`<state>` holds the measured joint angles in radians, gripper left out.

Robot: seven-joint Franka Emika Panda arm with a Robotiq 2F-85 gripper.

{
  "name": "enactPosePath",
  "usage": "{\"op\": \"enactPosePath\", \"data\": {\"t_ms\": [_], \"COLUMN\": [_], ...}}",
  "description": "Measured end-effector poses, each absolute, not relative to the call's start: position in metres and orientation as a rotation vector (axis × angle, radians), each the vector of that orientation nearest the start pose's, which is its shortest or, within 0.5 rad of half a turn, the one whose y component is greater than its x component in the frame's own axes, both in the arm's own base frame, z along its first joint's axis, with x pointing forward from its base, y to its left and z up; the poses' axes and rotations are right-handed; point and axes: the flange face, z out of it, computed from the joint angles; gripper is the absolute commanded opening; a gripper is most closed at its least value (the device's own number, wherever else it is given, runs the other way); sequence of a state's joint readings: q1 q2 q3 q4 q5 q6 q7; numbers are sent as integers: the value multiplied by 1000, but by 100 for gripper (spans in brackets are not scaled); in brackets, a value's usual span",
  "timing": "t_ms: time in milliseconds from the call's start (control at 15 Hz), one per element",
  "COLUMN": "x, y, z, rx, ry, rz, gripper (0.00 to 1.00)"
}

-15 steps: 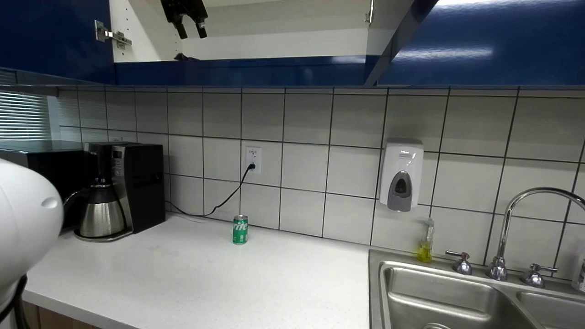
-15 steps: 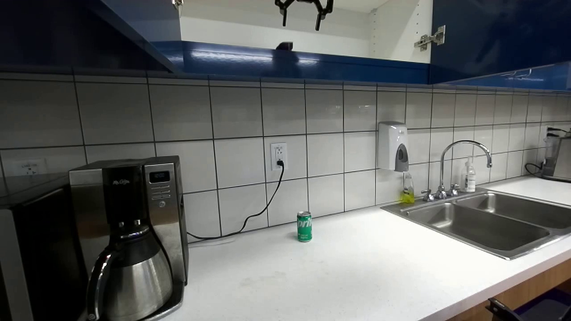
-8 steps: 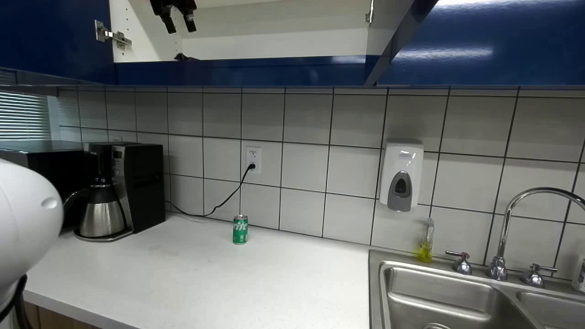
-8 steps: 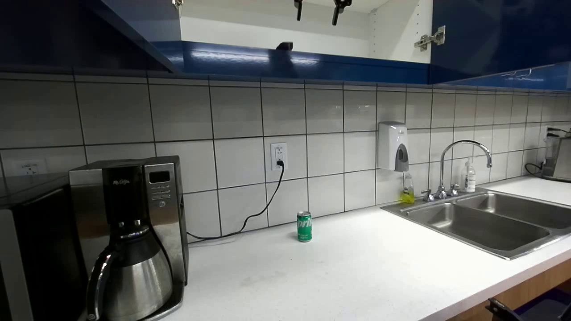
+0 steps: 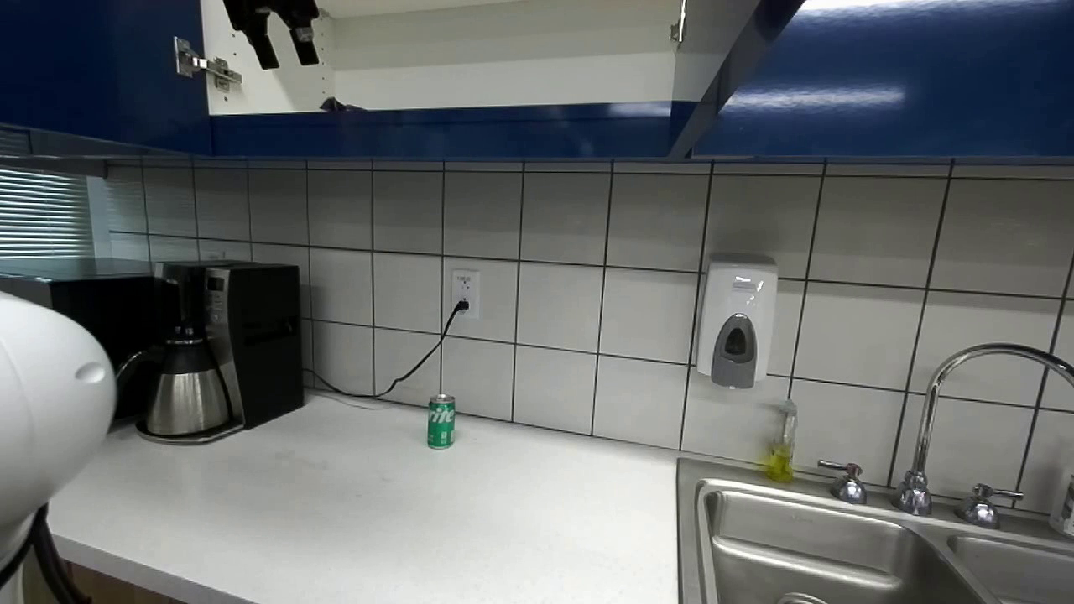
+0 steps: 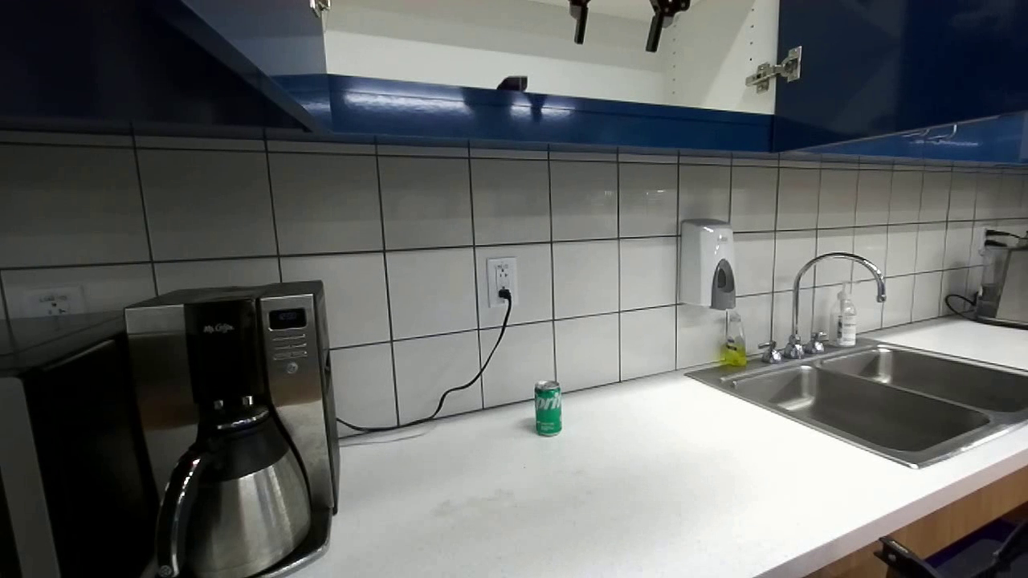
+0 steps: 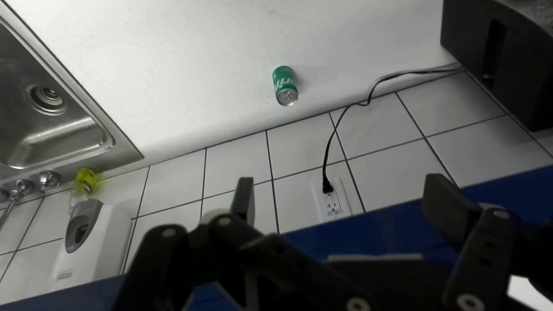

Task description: Move the chocolate bar to the open cupboard

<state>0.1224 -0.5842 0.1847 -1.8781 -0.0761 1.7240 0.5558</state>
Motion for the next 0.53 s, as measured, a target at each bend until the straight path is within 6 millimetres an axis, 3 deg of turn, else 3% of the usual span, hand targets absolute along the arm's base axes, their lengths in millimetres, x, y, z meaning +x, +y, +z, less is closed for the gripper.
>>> {"op": "enactPosePath", "data": {"t_ms": [200,533], "x": [327,320], "y": [131,126], "z": [735,680], "rx": [-3073,-3169], "ry": [319,66], "rz": [-643,-496], "gripper": [100,100]}}
